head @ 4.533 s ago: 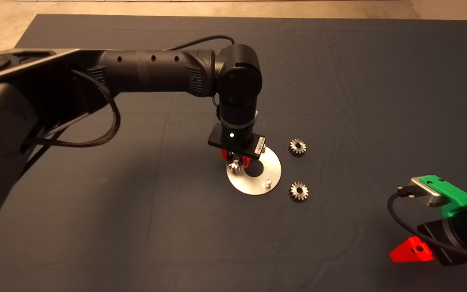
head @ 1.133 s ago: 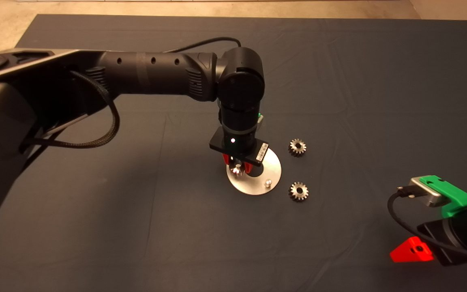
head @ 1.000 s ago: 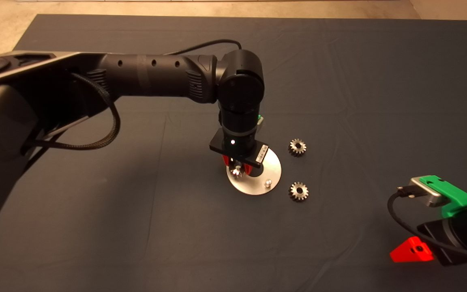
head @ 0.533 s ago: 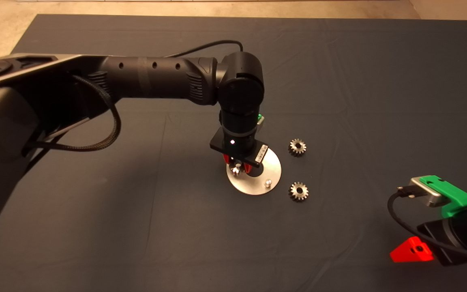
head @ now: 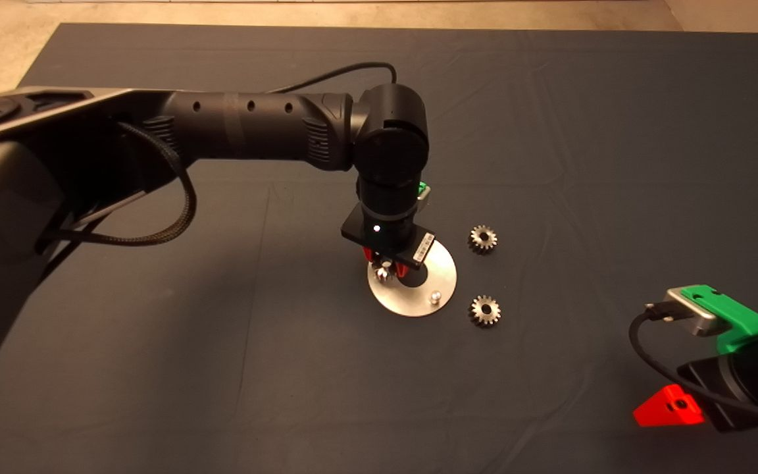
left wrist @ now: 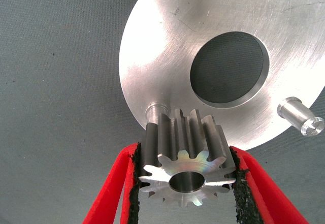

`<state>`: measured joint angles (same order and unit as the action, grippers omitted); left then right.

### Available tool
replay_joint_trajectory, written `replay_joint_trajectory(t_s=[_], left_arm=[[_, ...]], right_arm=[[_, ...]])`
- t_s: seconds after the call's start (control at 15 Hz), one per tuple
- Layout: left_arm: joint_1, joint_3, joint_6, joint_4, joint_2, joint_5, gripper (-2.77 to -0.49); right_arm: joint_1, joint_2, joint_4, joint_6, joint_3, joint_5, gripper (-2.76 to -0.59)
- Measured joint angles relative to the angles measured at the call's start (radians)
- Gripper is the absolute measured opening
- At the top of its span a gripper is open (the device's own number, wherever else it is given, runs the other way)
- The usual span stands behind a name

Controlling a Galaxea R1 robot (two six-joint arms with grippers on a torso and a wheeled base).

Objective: Install three planetary gears onto the carrier pins

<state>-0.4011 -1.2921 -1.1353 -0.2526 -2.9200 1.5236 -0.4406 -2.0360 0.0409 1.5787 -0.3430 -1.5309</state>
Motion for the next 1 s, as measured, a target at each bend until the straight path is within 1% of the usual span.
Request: replay_joint_trajectory(t_s=[0.07,0.27,1.0], left_arm=[[0.002,0.000,0.000,-0.002,0.000,0.000,-2.26],[0.020,0.000,0.004,-0.003,0.000,0.002,-2.26],[0.020,0.000,0.004,-0.003,0.000,0.002,-2.26]], right_arm=[[0.000,0.000,0.000,0.000,0.000,0.000,-0.62],[0.000,0.000,-0.001,0.000,0.000,0.000,-0.62],[0.000,0.000,-0.001,0.000,0.000,0.000,-0.62]])
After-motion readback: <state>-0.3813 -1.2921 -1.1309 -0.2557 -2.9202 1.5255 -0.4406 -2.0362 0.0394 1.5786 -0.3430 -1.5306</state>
